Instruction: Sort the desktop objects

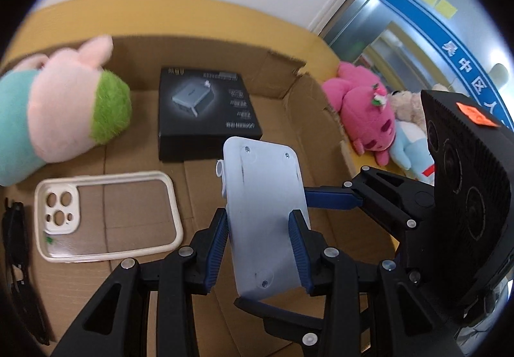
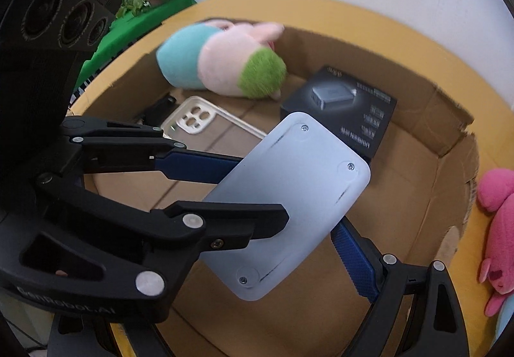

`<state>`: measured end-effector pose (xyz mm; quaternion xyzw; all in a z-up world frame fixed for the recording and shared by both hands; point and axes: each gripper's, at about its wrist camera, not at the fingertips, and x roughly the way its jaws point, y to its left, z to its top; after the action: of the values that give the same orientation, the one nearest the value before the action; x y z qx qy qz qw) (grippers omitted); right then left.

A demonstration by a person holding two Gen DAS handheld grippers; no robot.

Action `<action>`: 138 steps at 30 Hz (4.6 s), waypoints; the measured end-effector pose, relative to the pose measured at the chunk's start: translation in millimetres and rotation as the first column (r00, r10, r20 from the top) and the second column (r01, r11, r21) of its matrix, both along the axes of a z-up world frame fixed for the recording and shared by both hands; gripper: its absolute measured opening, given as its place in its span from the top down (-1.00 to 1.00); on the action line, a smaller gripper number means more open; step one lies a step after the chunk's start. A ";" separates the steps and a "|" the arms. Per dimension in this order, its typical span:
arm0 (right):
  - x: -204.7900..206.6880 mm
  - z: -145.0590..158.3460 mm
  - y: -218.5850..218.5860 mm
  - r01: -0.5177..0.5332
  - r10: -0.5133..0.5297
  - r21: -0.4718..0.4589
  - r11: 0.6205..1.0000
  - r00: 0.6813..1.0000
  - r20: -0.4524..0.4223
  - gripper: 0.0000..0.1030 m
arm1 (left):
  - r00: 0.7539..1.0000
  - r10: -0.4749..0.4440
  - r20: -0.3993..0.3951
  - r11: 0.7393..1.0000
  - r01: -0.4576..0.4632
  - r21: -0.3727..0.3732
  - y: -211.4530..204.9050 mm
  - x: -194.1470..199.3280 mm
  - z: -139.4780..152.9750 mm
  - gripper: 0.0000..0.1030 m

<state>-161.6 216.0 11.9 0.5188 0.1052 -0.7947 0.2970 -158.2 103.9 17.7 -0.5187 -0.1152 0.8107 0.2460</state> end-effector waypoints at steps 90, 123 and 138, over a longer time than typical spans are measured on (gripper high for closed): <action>184.8 -11.7 -18.9 0.463 -0.538 -0.282 0.840 0.652 -0.533 -1.00 | 0.709 0.269 -0.651 0.837 -0.507 -0.206 -109.3 166.1 -12.0 -0.74; 185.1 -9.7 -19.0 0.472 -0.543 -0.278 0.837 0.648 -0.535 -1.00 | 0.716 0.254 -0.650 0.848 -0.488 -0.207 -110.8 163.4 -11.8 -0.77; 188.6 -10.2 -19.5 0.479 -0.549 -0.279 0.832 0.645 -0.531 -1.00 | 0.717 0.252 -0.650 0.849 -0.486 -0.207 -110.8 164.0 -11.9 -0.77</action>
<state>27.0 196.5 1.7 0.2353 -0.0047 -0.9711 0.0399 5.8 -6.9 5.9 -0.2363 0.0177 0.9715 -0.0010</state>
